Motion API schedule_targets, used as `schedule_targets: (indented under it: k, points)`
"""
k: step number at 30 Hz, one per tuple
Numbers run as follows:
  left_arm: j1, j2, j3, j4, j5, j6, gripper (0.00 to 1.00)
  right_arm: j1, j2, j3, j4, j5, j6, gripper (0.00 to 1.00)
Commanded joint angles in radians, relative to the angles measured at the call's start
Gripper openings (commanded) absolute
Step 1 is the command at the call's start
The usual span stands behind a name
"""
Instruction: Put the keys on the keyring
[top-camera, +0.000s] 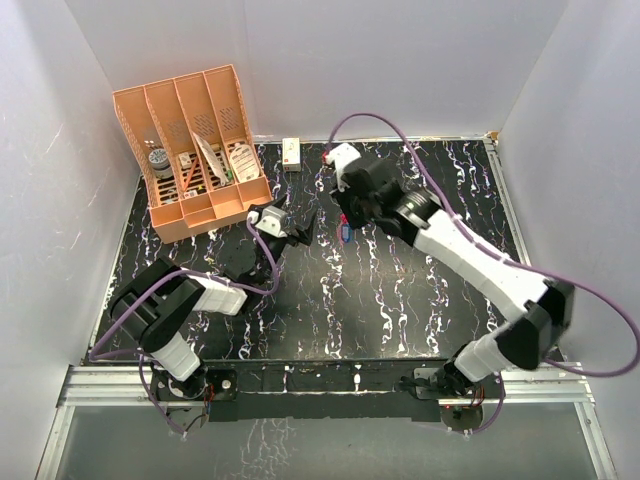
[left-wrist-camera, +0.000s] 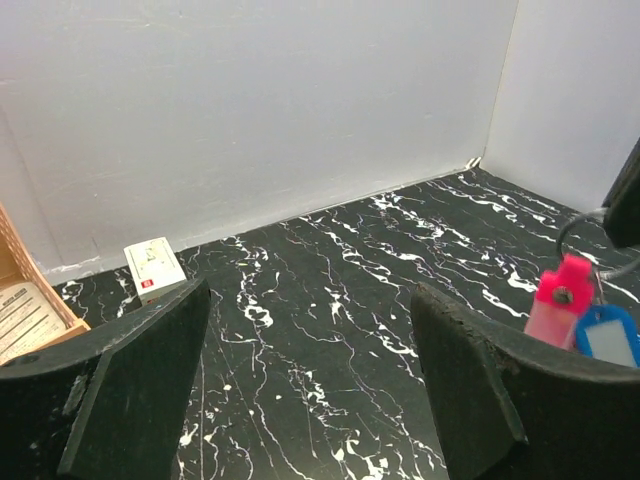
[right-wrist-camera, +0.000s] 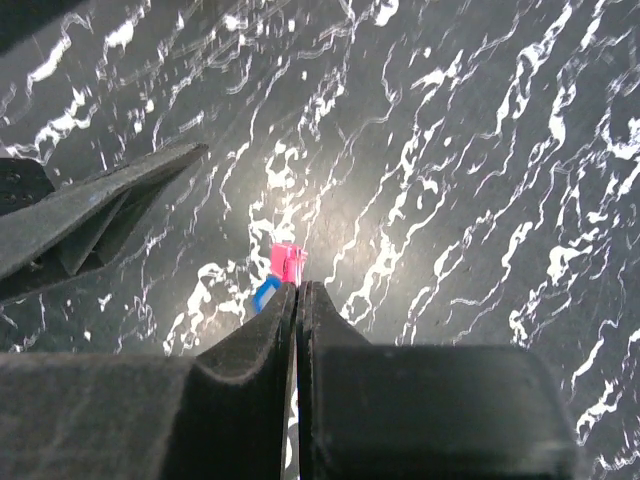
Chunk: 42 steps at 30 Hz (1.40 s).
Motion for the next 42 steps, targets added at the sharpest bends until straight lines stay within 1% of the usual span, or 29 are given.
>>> schedule_targets:
  k: [1,3,4,10,14,17,21,25,28,29,31,32,33,35,36,38,39,40,41,42]
  points:
    - [0.010,-0.059,-0.007,0.184,-0.010,-0.001,0.80,0.003,-0.261,-0.246,0.595,0.072,-0.057,0.00]
    - [0.010,-0.066,-0.011,0.185,-0.011,-0.006,0.80,0.003,-0.349,-0.393,0.796,0.075,-0.081,0.00]
    - [0.011,-0.070,-0.012,0.184,-0.012,-0.007,0.80,0.003,-0.374,-0.424,0.860,0.078,-0.087,0.00]
    - [0.011,-0.083,-0.016,0.184,-0.008,-0.013,0.80,0.002,-0.406,-0.489,1.057,0.080,-0.112,0.00]
    - [0.010,-0.100,-0.022,0.184,-0.005,-0.013,0.80,0.001,-0.437,-0.594,1.289,0.064,-0.163,0.00]
    - [0.011,-0.111,-0.026,0.184,-0.004,-0.014,0.79,0.000,-0.434,-0.639,1.420,0.052,-0.184,0.00]
    - [0.011,-0.124,-0.031,0.183,0.003,-0.023,0.79,-0.019,-0.411,-0.697,1.568,-0.005,-0.206,0.00]
    - [0.011,-0.146,-0.030,0.159,0.003,-0.026,0.79,-0.060,-0.339,-0.679,1.597,-0.017,-0.192,0.00]
    - [0.011,-0.177,-0.033,0.127,-0.007,-0.019,0.79,-0.096,-0.273,-0.642,1.583,0.072,-0.183,0.00]
    - [0.011,-0.190,-0.031,0.112,-0.016,-0.015,0.79,-0.108,-0.248,-0.621,1.553,0.106,-0.176,0.00]
    - [0.011,-0.218,-0.028,0.076,-0.035,-0.011,0.79,-0.133,-0.205,-0.585,1.509,0.116,-0.149,0.00]
    - [0.011,-0.237,-0.028,0.058,-0.045,-0.009,0.79,-0.150,-0.204,-0.583,1.505,0.050,-0.121,0.00]
    - [0.011,-0.249,-0.026,0.044,-0.054,-0.007,0.79,-0.175,-0.212,-0.602,1.532,-0.062,-0.063,0.00]
    - [0.010,-0.253,-0.025,0.023,-0.062,0.002,0.79,-0.242,-0.221,-0.664,1.680,-0.307,0.089,0.00]
    - [0.012,-0.266,-0.025,0.016,-0.069,0.003,0.79,-0.269,-0.215,-0.676,1.741,-0.384,0.167,0.00]
    - [0.011,-0.283,-0.028,0.012,-0.075,0.008,0.79,-0.312,-0.201,-0.662,1.748,-0.464,0.257,0.00]
    - [0.011,-0.283,-0.028,0.014,-0.076,0.008,0.79,-0.321,-0.193,-0.660,1.746,-0.463,0.270,0.00]
    - [0.011,-0.282,-0.028,0.015,-0.074,0.009,0.79,-0.322,-0.188,-0.654,1.716,-0.417,0.256,0.00]
    - [0.011,-0.282,-0.030,0.014,-0.073,0.008,0.79,-0.322,-0.184,-0.639,1.658,-0.343,0.223,0.00]
    - [0.011,-0.281,-0.028,0.015,-0.072,0.007,0.79,-0.322,-0.180,-0.618,1.581,-0.237,0.195,0.00]
